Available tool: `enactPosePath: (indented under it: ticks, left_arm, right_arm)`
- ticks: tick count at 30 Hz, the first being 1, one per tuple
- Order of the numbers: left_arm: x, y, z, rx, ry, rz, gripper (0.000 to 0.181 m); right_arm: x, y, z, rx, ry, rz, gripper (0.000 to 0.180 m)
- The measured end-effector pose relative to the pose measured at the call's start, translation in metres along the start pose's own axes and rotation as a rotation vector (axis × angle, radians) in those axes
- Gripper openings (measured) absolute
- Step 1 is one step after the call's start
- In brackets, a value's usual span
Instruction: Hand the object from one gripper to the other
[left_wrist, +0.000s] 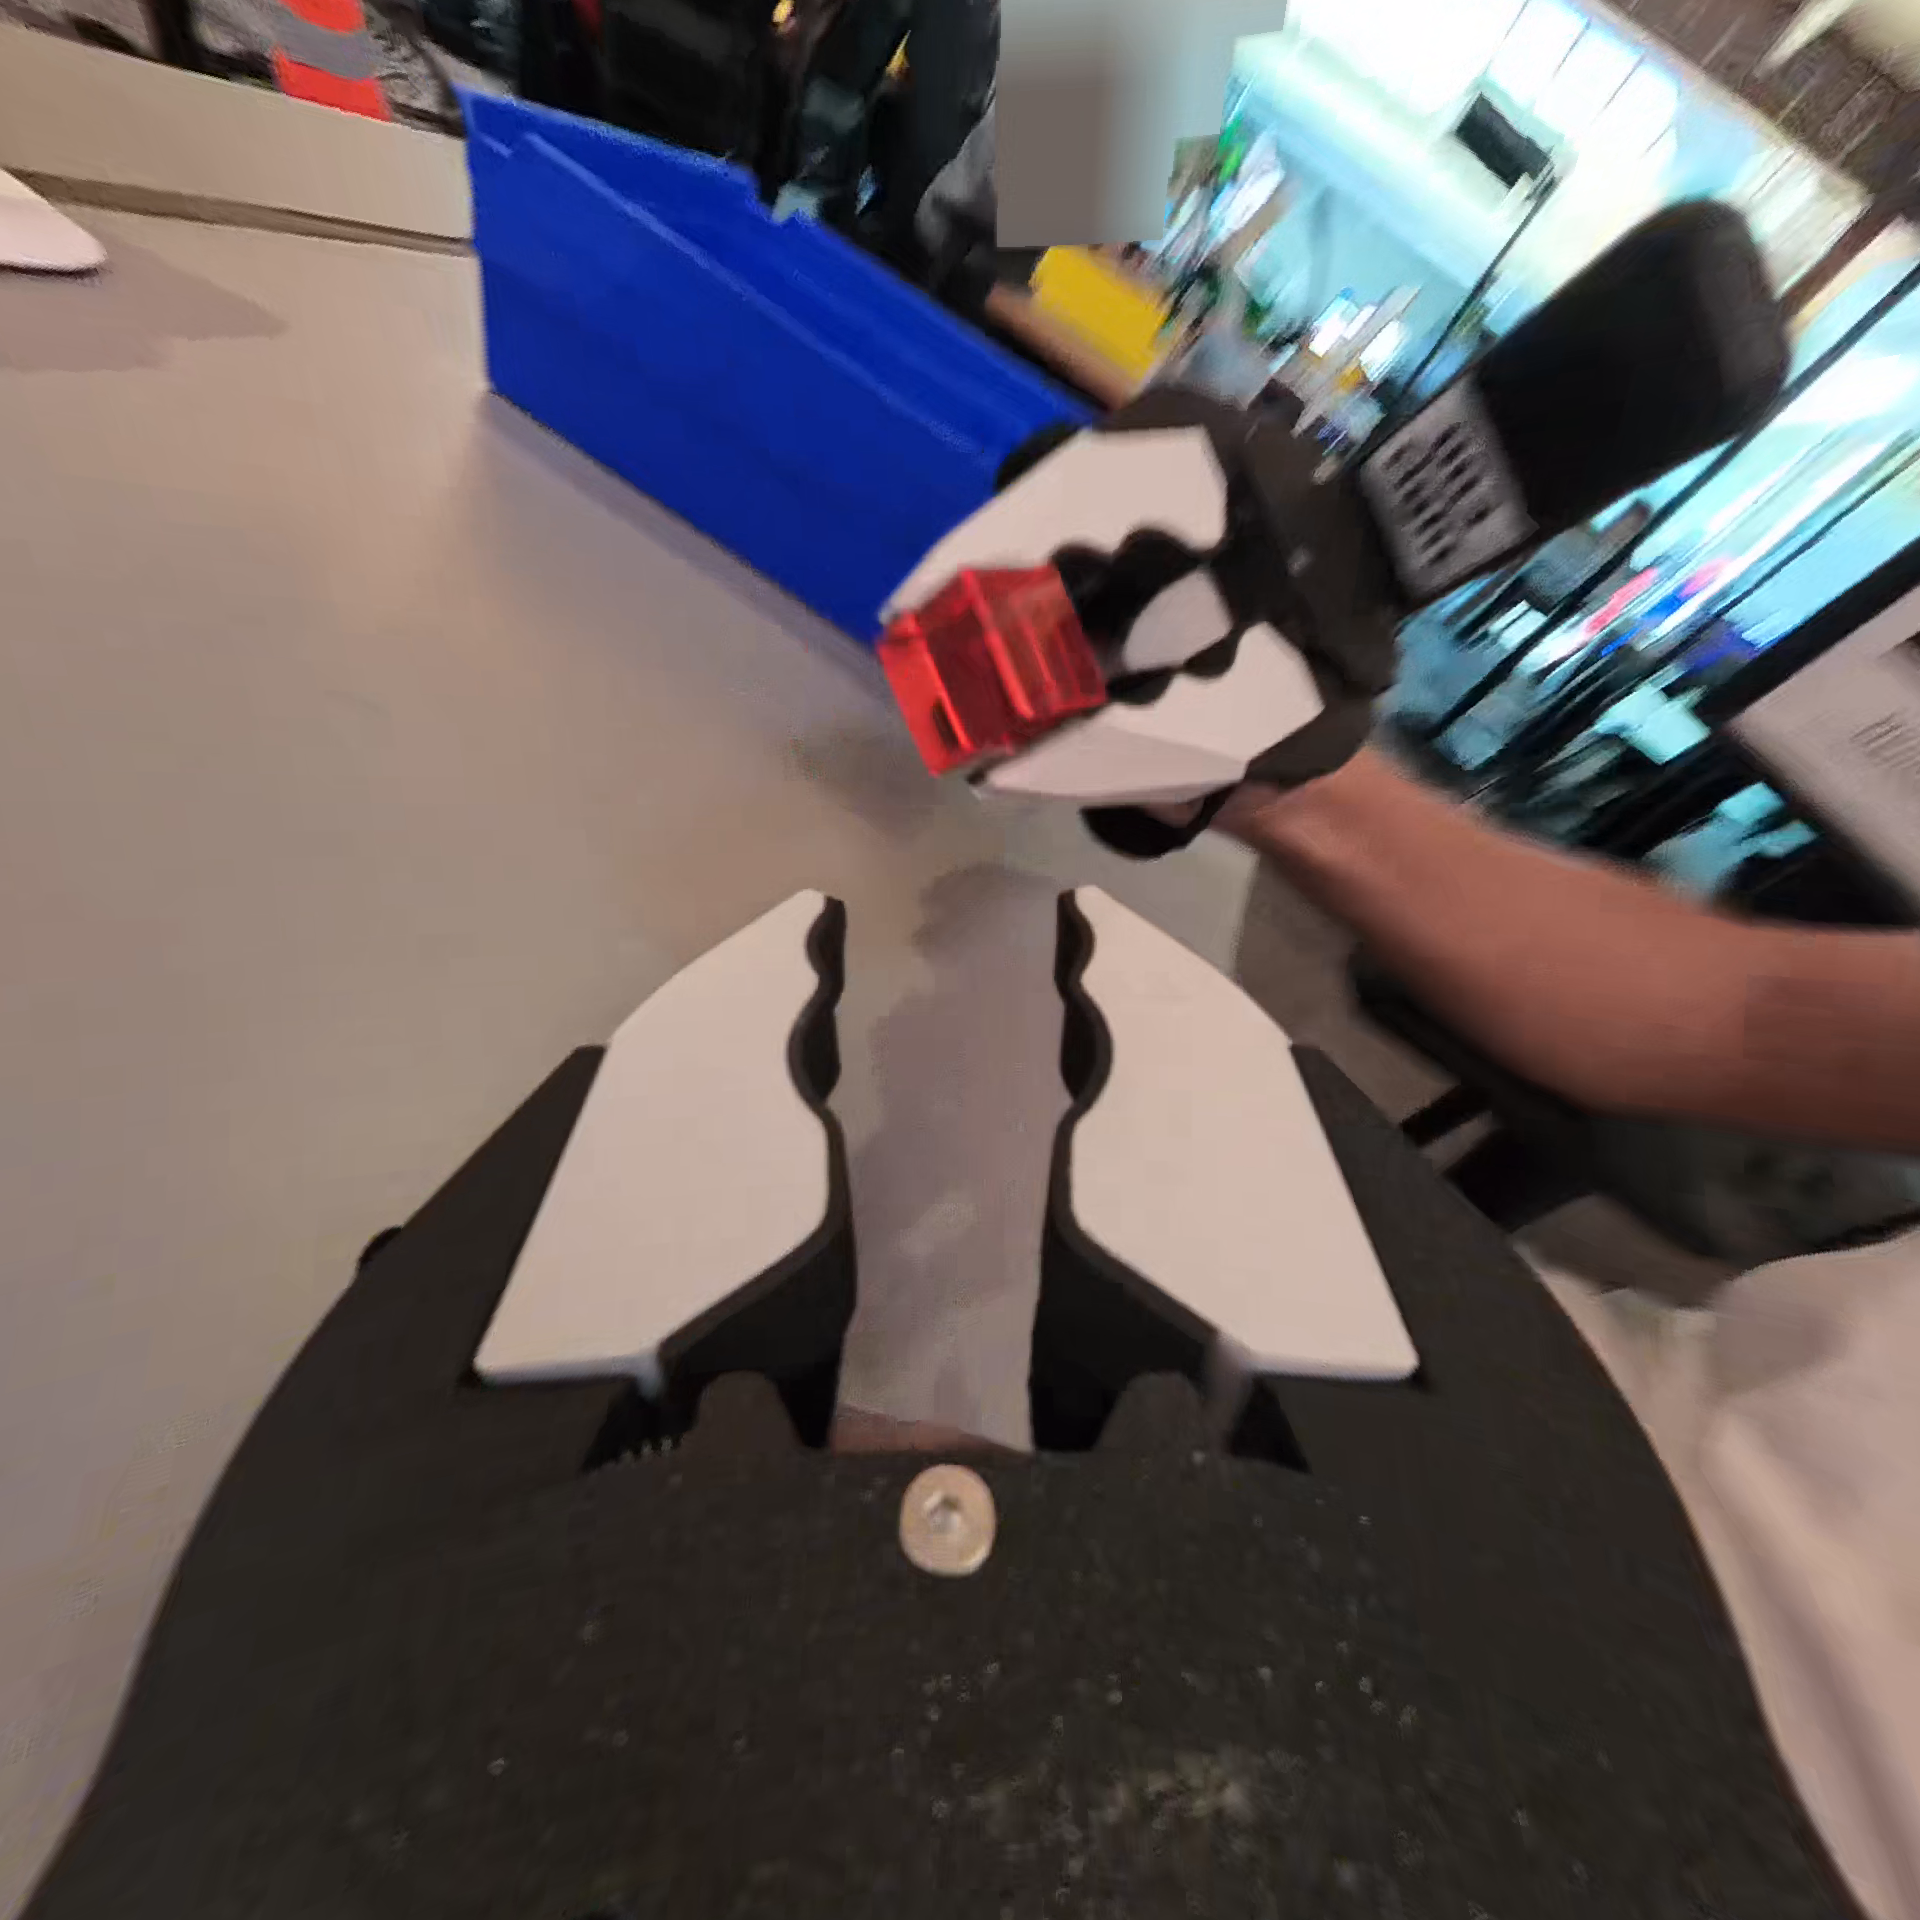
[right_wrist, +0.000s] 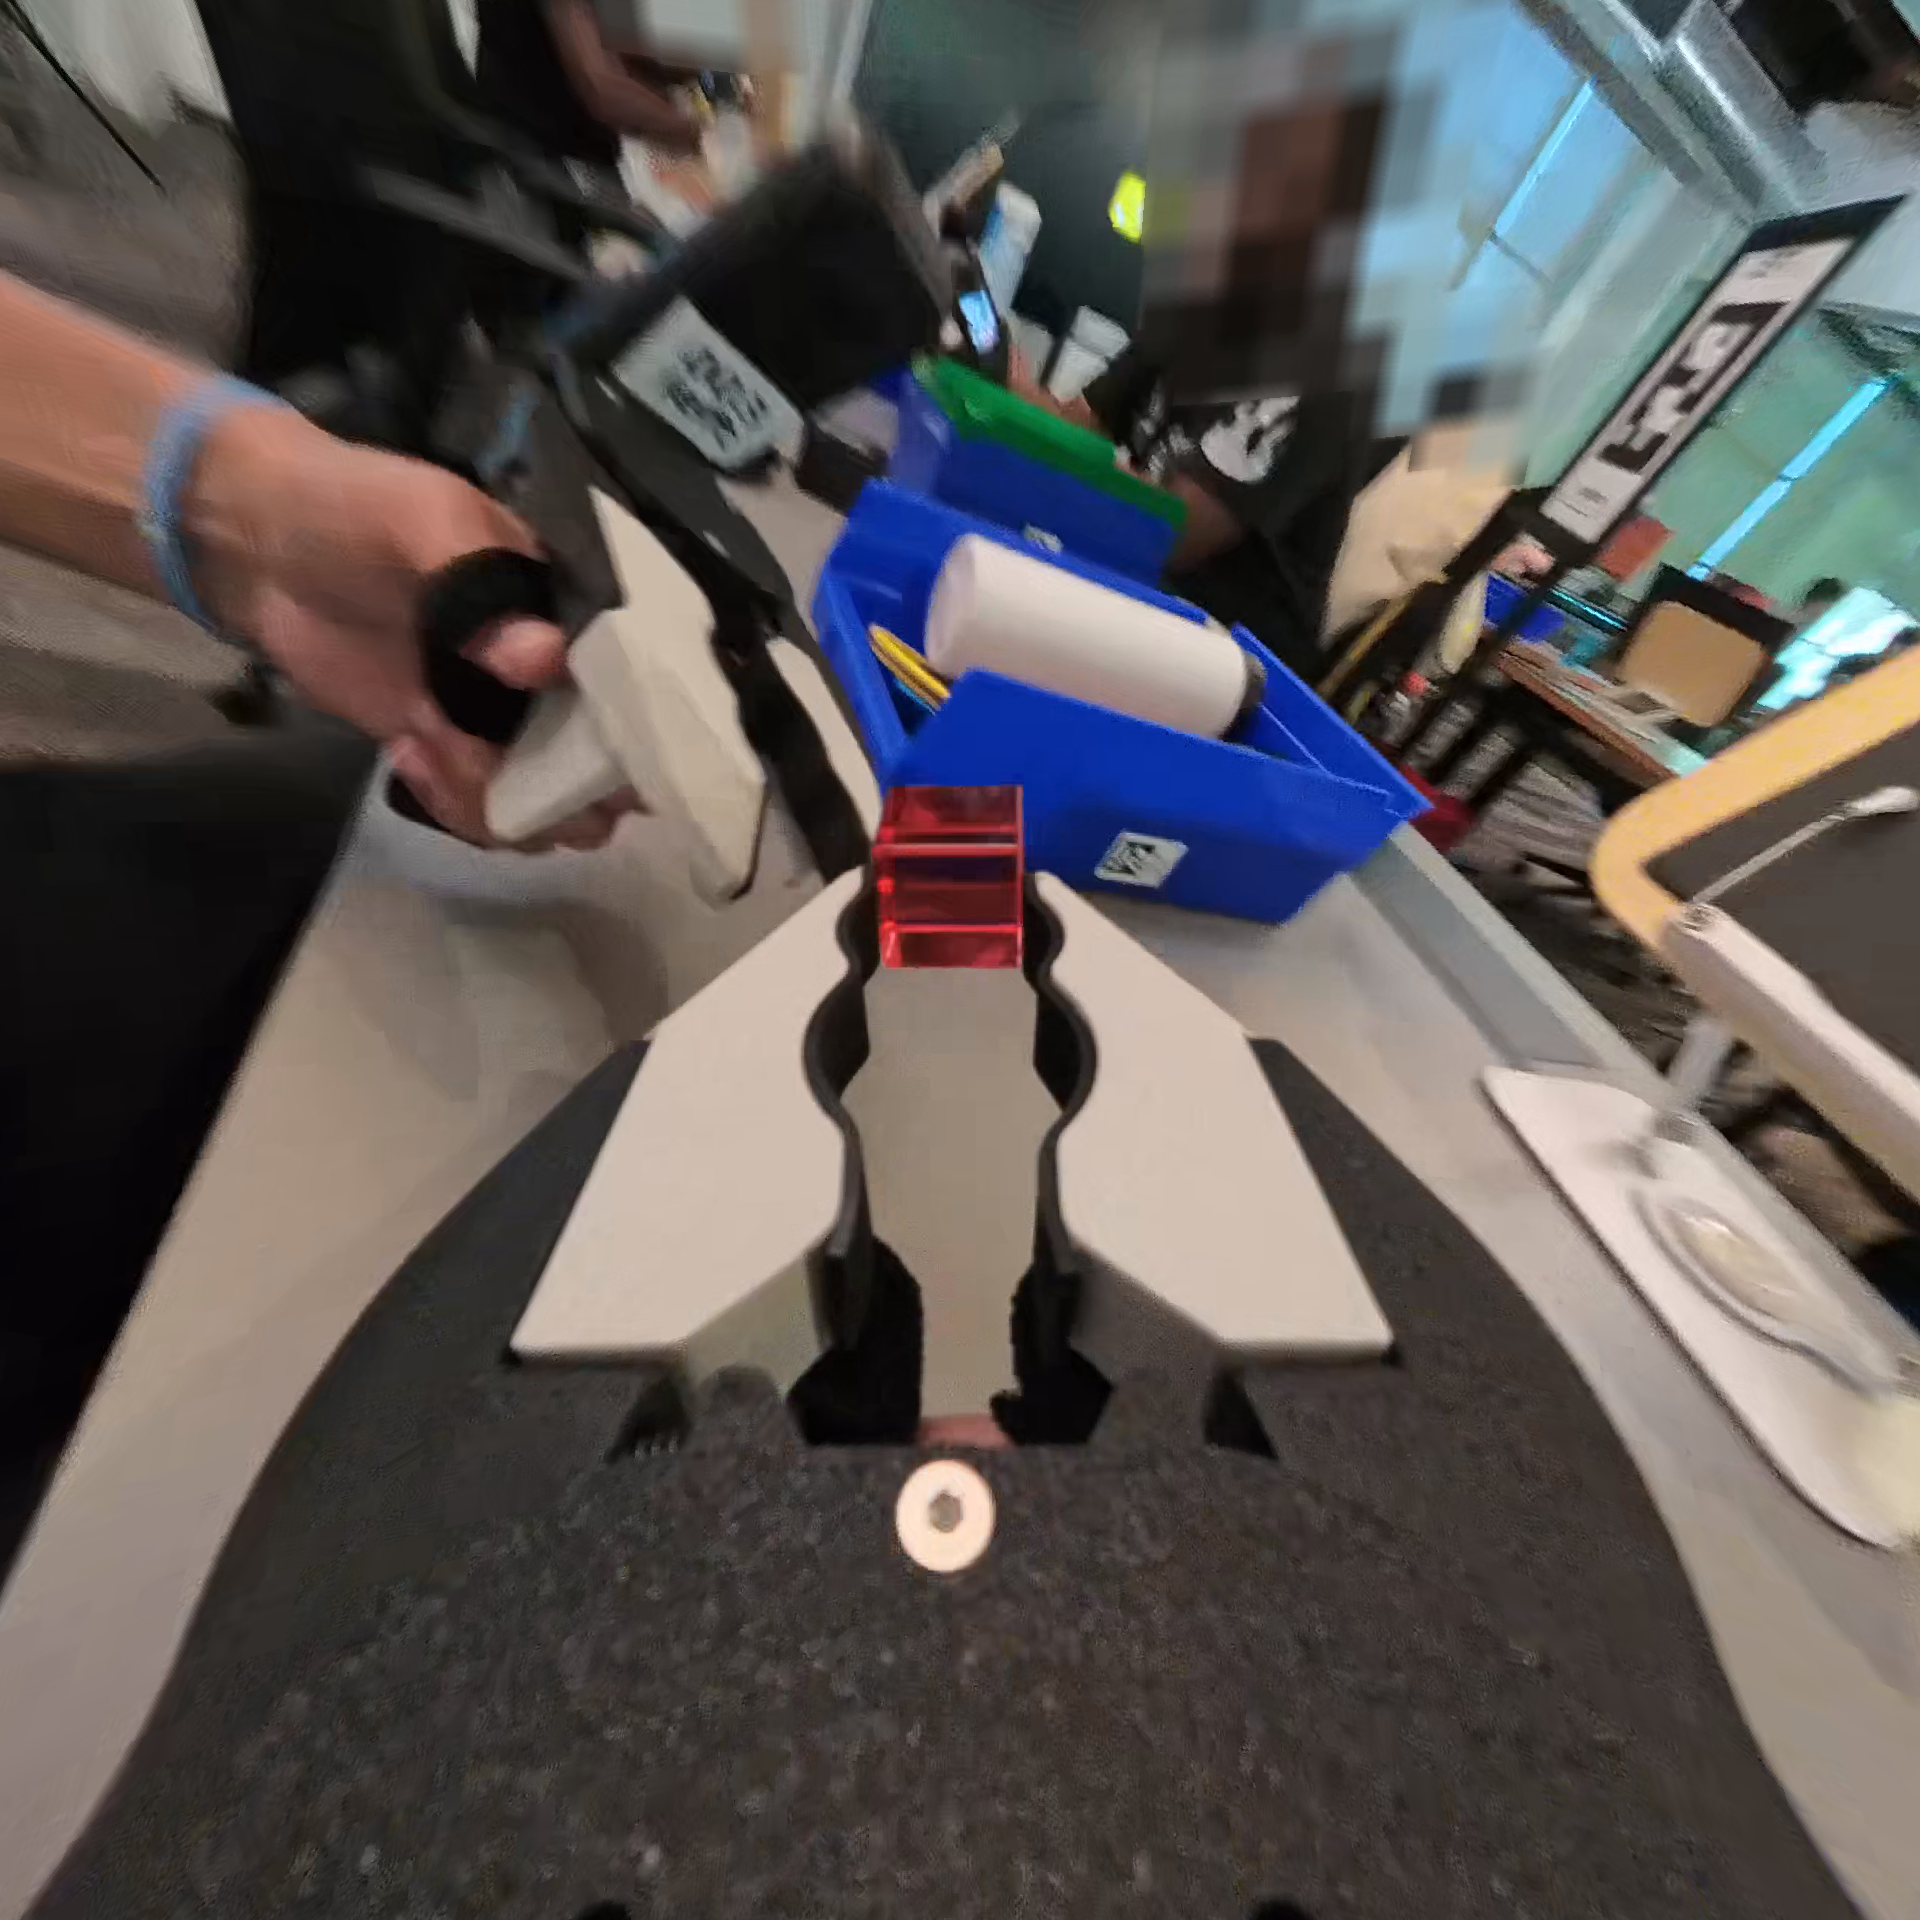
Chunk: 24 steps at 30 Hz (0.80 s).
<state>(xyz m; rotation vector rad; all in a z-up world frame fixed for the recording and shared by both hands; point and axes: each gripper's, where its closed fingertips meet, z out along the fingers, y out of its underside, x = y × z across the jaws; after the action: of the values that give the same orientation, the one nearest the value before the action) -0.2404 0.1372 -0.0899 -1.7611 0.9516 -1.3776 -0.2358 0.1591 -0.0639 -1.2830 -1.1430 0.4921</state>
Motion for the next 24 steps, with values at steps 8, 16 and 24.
enactPosePath:
  ticks: [8,16,24]
  left_arm:
    - [0.025,-0.022,-0.014,0.133,0.361,-0.334,0.044]
    - [0.017,-0.019,-0.012,0.122,0.298,-0.292,0.028]
    - [-0.016,-0.025,-0.023,0.134,-0.102,0.169,0.028]
  right_arm:
    - [-0.028,-0.011,0.013,0.07,-0.083,-0.042,0.026]
    - [-0.028,-0.004,0.02,0.027,-0.002,-0.031,0.027]
    - [0.006,-0.004,0.001,0.141,-0.216,0.814,0.048]
